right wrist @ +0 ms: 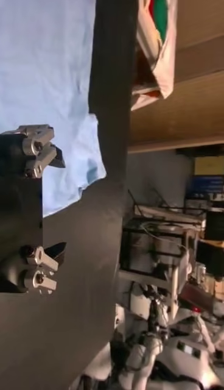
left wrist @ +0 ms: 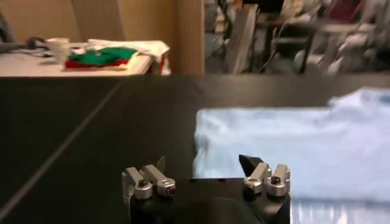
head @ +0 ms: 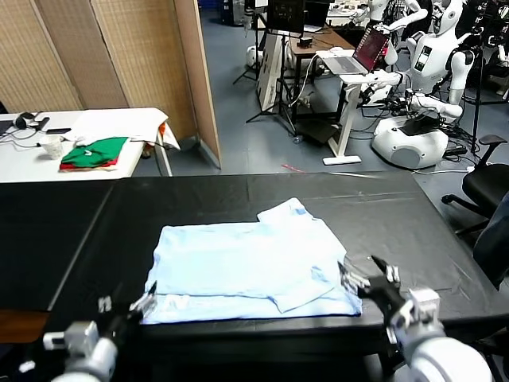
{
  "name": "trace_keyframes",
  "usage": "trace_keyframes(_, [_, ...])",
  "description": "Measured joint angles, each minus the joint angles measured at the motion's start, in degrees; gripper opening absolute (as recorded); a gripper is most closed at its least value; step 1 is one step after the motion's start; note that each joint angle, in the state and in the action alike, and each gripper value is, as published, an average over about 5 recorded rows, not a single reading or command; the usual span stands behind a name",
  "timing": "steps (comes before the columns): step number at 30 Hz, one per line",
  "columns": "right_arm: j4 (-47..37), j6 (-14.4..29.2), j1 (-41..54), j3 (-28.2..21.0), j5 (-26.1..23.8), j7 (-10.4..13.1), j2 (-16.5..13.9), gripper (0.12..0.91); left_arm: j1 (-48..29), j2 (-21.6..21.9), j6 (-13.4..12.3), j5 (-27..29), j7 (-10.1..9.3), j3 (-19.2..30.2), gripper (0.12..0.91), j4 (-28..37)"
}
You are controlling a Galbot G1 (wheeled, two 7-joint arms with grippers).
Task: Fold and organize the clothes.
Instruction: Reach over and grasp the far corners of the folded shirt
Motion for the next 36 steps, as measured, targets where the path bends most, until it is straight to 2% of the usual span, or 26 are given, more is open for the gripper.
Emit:
trace_keyframes(5, [-8.36, -0.01, 8.47, -5.21, 2.03, 0.34, 0.5, 0.907, -8.03, 3.12, 2.04, -3.78, 1.25, 3.63, 0.907, 6.53])
trace_keyframes(8, [-13.55, -0.01, 12.55, -7.83, 1.93, -0.38, 1.14, 0.907, -12.31, 4.32, 2.7, -4.37, 2.86, 6.31, 0.907, 10.8])
trace_keyframes(11, [-18.26, -0.02, 16.12, -10.02, 1.16, -1.72, 1.9, 0.907, -16.11, 4.89, 3.4, -4.31, 3.65, 8.99, 0.907, 14.68])
trace_keyframes(18, [-27.59, -0.02, 22.79, -13.85, -0.97, -4.97, 4.31, 0.907, -22.76, 4.5, 4.41, -4.23, 4.14, 13.18, 0.907, 21.58])
trace_keyframes(29, [-36.29, -0.02, 27.64, -16.7, -1.6, -6.82, 7.13, 0.894, -25.85, 3.19, 5.7, -2.4, 4.15, 15.49, 0.907, 26.61])
trace_keyframes(33, [-38.06, -0.01, 28.47, -16.99, -2.0, -7.52, 8.12, 0.814, -26.47, 2.85, 5.75, -1.91, 4.08, 15.94, 0.906, 27.36])
trace_keyframes(36, [-38.61, -0.01, 28.56, -16.99, -2.21, -7.92, 8.48, 0.676, -26.55, 3.07, 5.86, -1.79, 4.06, 16.03, 0.855, 27.46])
